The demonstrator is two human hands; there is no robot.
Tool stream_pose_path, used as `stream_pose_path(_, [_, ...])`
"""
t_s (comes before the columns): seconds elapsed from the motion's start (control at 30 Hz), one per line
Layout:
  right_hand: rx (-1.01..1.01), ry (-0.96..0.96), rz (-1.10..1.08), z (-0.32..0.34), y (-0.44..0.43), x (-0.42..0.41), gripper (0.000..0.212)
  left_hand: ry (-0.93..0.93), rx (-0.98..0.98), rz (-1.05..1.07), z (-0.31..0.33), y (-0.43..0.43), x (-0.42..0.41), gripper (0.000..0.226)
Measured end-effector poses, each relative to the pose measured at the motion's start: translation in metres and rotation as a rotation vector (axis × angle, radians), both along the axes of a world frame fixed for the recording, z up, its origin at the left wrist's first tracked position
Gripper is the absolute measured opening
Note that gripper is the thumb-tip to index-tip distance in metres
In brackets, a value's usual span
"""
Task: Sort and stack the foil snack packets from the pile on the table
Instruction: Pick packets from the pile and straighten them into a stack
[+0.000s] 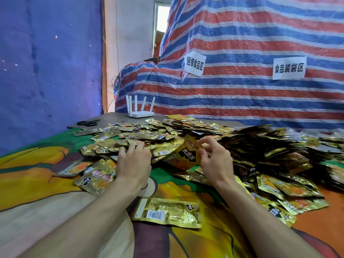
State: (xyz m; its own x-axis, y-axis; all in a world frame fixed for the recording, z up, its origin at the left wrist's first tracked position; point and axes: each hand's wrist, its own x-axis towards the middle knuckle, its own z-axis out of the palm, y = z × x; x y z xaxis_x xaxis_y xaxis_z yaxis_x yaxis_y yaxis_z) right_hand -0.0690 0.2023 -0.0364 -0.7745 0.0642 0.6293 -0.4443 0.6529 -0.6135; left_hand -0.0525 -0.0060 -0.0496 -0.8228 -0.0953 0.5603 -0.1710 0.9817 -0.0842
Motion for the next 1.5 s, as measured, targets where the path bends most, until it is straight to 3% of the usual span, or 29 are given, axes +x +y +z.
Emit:
stream_pose_path(0.13, [0.191, -0.025, 0.021, 0.001, 0.000, 0.001, 0.041, -0.173, 0.068, 0.010, -0.009, -0.001, -0.007, 0.037])
stream_pose_path(0.23, [0.355, -0.114, 0.092, 0.002, -0.002, 0.002, 0.058, -0.155, 0.015, 0.000, -0.013, -0.004, -0.012, 0.036])
stream_pose_path(0.37, [0.585, -0.235, 0.161, -0.003, -0.011, 0.003, 0.038, -0.047, -0.076, -0.062, -0.014, 0.005, -0.016, 0.021])
stream_pose_path(0.47, [0.613, -0.220, 0.141, -0.005, -0.017, 0.005, 0.025, 0.025, -0.051, -0.097, -0.014, 0.008, -0.013, 0.023])
stream_pose_path(0.67, [0.494, -0.154, 0.074, -0.005, -0.013, 0.002, 0.010, 0.415, 0.273, -0.347, 0.005, 0.012, 0.002, 0.010])
stream_pose_path(0.87, [-0.069, 0.021, 0.112, -0.001, -0.008, 0.000, 0.006, 0.493, 0.622, -0.436, 0.010, 0.005, 0.003, 0.022])
stream_pose_path(0.97, [-0.232, 0.007, 0.174, -0.002, -0.003, -0.002, 0.026, 0.502, 0.703, -0.501, 0.009, 0.000, 0.002, 0.017])
stream_pose_path(1.03, [-0.314, -0.062, 0.222, -0.003, -0.001, -0.003, 0.041, 0.456, 0.705, -0.531, 0.007, -0.003, 0.002, 0.028])
stream_pose_path(1.1, [-0.242, -0.120, 0.201, -0.005, 0.000, -0.004, 0.048, 0.341, 0.648, -0.515, 0.006, -0.004, 0.001, 0.039])
stream_pose_path(1.23, [0.019, -0.248, 0.142, -0.005, 0.000, -0.003, 0.044, 0.102, 0.601, -0.370, 0.004, 0.002, 0.002, 0.030])
stream_pose_path(1.43, [0.380, -0.350, 0.065, 0.010, -0.003, 0.008, 0.058, 0.052, 0.395, -0.288, 0.006, 0.008, 0.006, 0.018])
stream_pose_path(1.5, [0.430, -0.331, 0.041, 0.009, -0.006, 0.010, 0.049, 0.047, 0.419, -0.352, 0.005, 0.010, 0.005, 0.024])
